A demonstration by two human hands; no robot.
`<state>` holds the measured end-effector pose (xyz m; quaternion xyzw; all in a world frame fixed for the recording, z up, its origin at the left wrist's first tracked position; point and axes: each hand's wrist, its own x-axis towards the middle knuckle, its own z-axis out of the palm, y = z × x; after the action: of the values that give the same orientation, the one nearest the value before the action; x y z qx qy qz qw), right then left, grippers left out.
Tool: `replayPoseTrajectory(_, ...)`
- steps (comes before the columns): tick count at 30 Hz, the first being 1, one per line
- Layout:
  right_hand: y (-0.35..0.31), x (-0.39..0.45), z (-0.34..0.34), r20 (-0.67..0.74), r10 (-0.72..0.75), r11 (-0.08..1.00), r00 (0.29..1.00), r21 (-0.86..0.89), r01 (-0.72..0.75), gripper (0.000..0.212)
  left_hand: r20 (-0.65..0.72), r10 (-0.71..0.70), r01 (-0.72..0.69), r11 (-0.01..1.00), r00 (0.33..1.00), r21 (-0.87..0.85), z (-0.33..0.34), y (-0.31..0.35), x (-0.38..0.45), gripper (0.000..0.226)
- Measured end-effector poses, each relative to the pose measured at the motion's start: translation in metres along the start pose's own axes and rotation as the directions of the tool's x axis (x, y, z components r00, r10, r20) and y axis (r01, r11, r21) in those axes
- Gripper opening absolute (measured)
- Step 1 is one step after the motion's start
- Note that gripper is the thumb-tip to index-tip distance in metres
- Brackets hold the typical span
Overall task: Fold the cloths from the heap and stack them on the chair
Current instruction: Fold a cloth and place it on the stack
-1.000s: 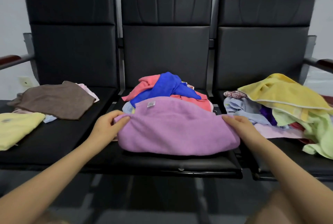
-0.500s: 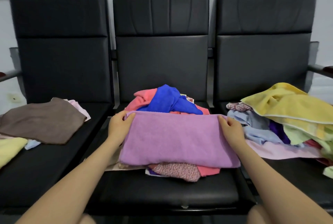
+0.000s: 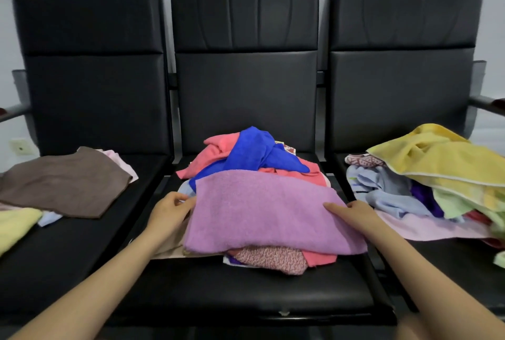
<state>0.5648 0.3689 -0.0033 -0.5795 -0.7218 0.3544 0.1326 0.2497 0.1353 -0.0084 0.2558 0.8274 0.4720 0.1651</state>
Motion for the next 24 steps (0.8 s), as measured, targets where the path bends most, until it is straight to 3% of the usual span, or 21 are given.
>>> replayPoseTrajectory(4,0.002,-0.005,-0.002,0.066,0.091,0.995,0.994,0.034,-0.094,0.082,0.277,-0.220,0.292,0.922,0.935,-0.253,-0.001,0.000,-0.014,0.034)
replayPoseTrajectory(8,0.001,-0.015,-0.002,0.047,0.095,0.986,0.994,0.135,-0.100,0.085,0.304,-0.211,0.282,0.936,0.929,-0.212,0.002,0.006,-0.016,0.029)
replayPoseTrajectory(11,0.002,-0.024,-0.002,0.058,0.099,0.976,0.993,0.191,-0.108,0.077,0.303,-0.190,0.244,0.958,0.934,-0.153,0.005,0.013,-0.020,0.024)
replayPoseTrajectory(13,0.004,-0.028,-0.004,0.058,0.092,0.972,0.994,0.210,-0.102,0.071,0.327,-0.168,0.251,0.941,0.930,-0.228,0.008,0.017,-0.022,0.036)
replayPoseTrajectory(16,0.007,-0.034,-0.008,0.099,0.105,0.957,0.989,0.259,-0.128,0.058,0.346,-0.141,0.258,0.911,0.928,-0.322,0.008,0.023,-0.024,0.033)
replayPoseTrajectory(20,0.008,-0.042,-0.009,0.189,0.108,0.968,0.976,0.202,-0.146,0.037,0.304,-0.145,0.223,0.945,0.942,-0.239,0.013,0.027,-0.027,0.049)
replayPoseTrajectory(24,0.007,-0.034,-0.006,0.097,-0.022,0.882,0.995,0.471,-0.027,0.022,0.348,-0.191,0.302,0.904,0.918,-0.303,0.016,0.034,-0.031,0.045)
